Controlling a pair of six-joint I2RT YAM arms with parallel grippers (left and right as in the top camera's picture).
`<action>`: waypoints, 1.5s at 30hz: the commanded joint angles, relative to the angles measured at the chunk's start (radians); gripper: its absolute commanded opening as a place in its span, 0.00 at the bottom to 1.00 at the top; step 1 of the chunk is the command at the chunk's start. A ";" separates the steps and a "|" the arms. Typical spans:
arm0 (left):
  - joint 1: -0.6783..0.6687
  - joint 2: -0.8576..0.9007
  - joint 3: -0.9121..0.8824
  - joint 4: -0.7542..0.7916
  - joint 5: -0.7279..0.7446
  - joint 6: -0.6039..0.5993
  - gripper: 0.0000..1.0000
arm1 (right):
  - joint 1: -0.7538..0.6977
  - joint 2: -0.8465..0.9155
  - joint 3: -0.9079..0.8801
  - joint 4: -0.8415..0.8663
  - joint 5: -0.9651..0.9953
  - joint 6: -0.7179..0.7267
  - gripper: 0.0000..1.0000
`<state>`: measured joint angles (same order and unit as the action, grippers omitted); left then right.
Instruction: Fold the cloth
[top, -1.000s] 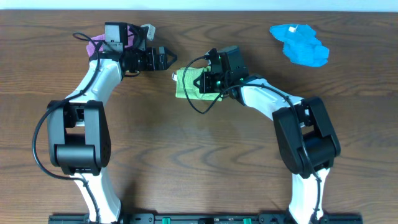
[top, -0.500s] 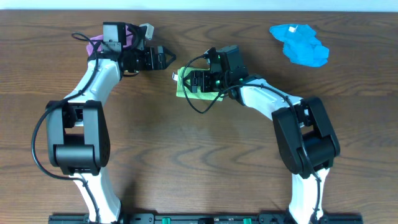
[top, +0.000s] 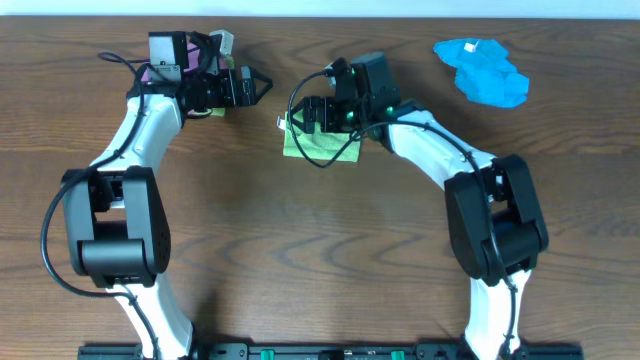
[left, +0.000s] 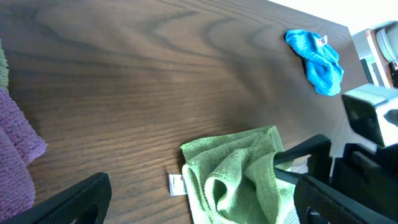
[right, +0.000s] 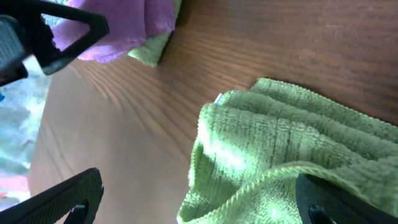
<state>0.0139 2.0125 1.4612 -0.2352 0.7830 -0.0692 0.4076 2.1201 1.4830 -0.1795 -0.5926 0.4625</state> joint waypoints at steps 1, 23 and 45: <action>0.004 -0.024 0.023 0.001 0.016 0.021 0.95 | -0.006 -0.015 0.056 -0.028 -0.019 -0.027 0.99; -0.009 -0.024 0.023 -0.058 0.030 0.063 0.95 | -0.082 -0.023 0.169 -0.198 -0.111 -0.110 0.99; -0.145 0.012 0.019 -0.117 0.049 0.100 0.95 | -0.130 -0.054 0.256 -0.558 0.123 -0.243 0.98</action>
<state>-0.1364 2.0125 1.4616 -0.3546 0.8135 0.0086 0.3080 2.1029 1.7195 -0.7200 -0.4953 0.2371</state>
